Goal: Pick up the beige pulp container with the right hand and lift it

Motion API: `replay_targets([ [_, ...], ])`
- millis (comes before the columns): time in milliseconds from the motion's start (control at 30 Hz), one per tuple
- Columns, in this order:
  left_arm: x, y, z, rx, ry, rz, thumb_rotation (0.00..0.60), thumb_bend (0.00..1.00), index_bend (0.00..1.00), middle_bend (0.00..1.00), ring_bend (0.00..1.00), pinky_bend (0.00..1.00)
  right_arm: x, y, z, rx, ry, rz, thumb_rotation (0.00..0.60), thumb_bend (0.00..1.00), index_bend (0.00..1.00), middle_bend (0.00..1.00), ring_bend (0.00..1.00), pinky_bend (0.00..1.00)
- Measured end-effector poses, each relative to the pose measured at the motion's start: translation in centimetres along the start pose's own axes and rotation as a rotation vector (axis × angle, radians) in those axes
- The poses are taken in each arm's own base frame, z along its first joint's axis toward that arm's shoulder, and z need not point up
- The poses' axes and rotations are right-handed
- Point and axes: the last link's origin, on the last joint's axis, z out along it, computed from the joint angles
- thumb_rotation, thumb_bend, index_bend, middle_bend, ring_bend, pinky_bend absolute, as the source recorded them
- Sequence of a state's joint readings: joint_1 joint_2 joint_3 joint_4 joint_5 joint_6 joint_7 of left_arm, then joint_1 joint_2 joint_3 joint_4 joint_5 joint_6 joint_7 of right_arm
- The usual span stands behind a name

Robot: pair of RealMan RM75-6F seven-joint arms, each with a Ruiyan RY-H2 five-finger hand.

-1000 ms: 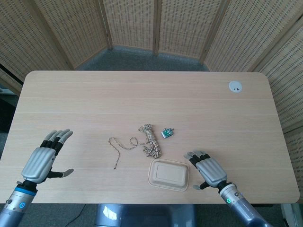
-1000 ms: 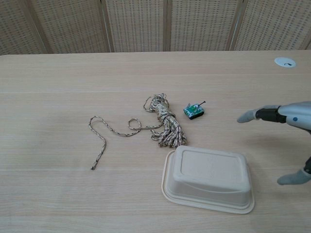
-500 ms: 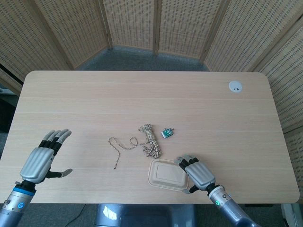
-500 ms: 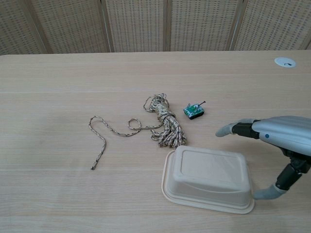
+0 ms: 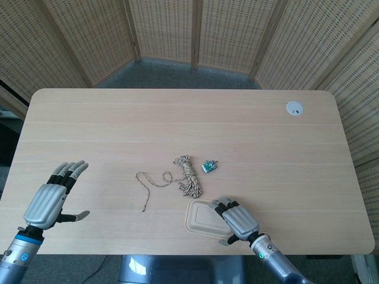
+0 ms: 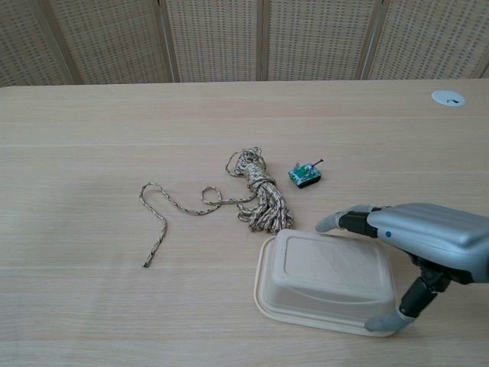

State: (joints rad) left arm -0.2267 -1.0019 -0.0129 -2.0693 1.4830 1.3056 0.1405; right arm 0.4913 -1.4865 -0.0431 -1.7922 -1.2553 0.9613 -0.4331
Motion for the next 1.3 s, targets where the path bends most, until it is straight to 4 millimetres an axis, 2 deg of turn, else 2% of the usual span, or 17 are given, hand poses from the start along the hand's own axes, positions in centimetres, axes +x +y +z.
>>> replay_targets([
  [367,0.0,-0.3,-0.1,0.009,0.002,-0.003,0.600,0.13,0.00,0.00,0.00,0.00,-0.4,0.1,3.0,-0.004,0.021,0.019,0.515,0.00,0.00,0.00,0.00,0.00],
  [567,0.1,-0.6,-0.2,0.018,0.002,-0.001,0.600,0.13,0.00,0.00,0.00,0.00,-0.8,1.1,4.8,-0.033,0.024,0.048,0.512,0.00,0.00,0.00,0.00,0.00],
  [800,0.2,-0.5,-0.2,0.021,0.004,0.003,0.600,0.14,0.00,0.00,0.00,0.00,0.3,2.6,7.0,-0.069,0.057,0.067,0.514,0.00,0.00,0.00,0.00,0.00],
  [967,0.2,-0.5,-0.3,0.022,0.003,0.005,0.600,0.14,0.00,0.00,0.00,0.00,0.9,2.9,7.6,-0.081,0.075,0.078,0.519,0.00,0.00,0.00,0.00,0.00],
  [1300,0.2,-0.6,-0.3,0.022,0.001,0.003,0.600,0.14,0.00,0.00,0.00,0.00,-0.2,1.2,6.8,-0.036,0.031,0.072,0.517,0.00,0.00,0.00,0.00,0.00],
])
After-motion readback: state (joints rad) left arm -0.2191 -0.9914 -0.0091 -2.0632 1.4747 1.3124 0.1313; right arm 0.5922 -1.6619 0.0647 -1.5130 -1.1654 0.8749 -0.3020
